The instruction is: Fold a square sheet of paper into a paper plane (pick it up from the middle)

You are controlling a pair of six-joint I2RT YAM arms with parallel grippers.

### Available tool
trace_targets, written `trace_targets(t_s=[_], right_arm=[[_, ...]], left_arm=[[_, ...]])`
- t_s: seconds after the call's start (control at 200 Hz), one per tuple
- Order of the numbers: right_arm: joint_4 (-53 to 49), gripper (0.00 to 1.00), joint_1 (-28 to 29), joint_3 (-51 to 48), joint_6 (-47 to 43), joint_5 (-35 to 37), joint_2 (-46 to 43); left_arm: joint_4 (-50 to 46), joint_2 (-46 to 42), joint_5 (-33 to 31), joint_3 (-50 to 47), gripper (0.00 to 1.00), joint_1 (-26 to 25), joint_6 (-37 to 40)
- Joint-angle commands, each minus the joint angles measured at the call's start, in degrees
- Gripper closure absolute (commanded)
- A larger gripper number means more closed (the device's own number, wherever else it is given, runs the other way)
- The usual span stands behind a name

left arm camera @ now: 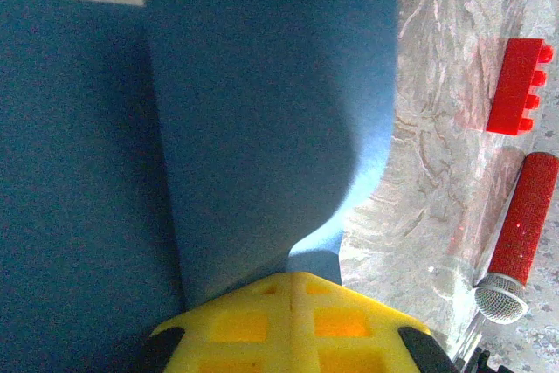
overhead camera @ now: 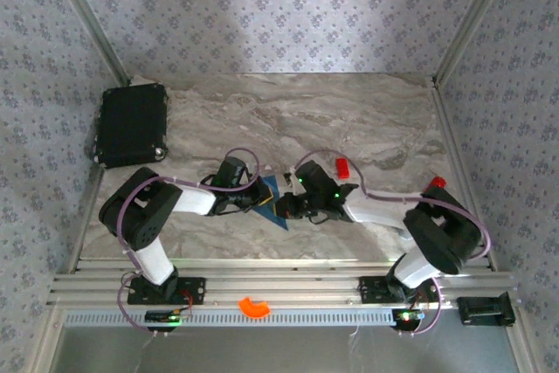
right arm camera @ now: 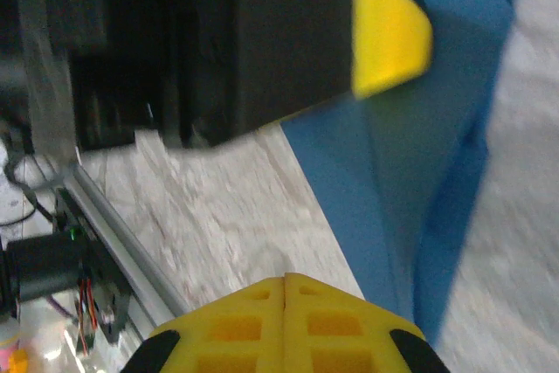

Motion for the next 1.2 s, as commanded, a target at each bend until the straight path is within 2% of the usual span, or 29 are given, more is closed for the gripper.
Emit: trace_targets(t_s=[0.0,0.16,0.245,0.335,0.58,1.194], right_arm=[[-4.7,0.99,0.3,4.7,-2.0,0.3,5.8],[-4.8,0.99,-0.4,8.0,-1.7,1.7,11.2],[-8.2,0.99,-0.6,10.1,-3.1,0.8,14.1],[-10.1,0.99,0.2,7.9,-2.9,1.8,14.8],[-3.8,0.98,1.1,-2.3,1.3,1.6,11.7],[-3.5,0.96,2.6,-14.6,2.5,2.5,-2.3]], left_arm=[[-6.8,2.4,-4.3,-1.3,0.97,0.2,1.5],[-6.8,2.4,-4.3,-1.3,0.97,0.2,1.6],[-6.8,2.5,-4.2,-1.3,0.97,0.2,1.7],[-6.9,2.3,-4.2,-1.3,0.97,0.2,1.8],[-7.2,2.3,-4.8,-1.4,0.97,0.2,1.8],[-7.7,2.2,-5.2,-1.5,0.97,0.2,1.9]])
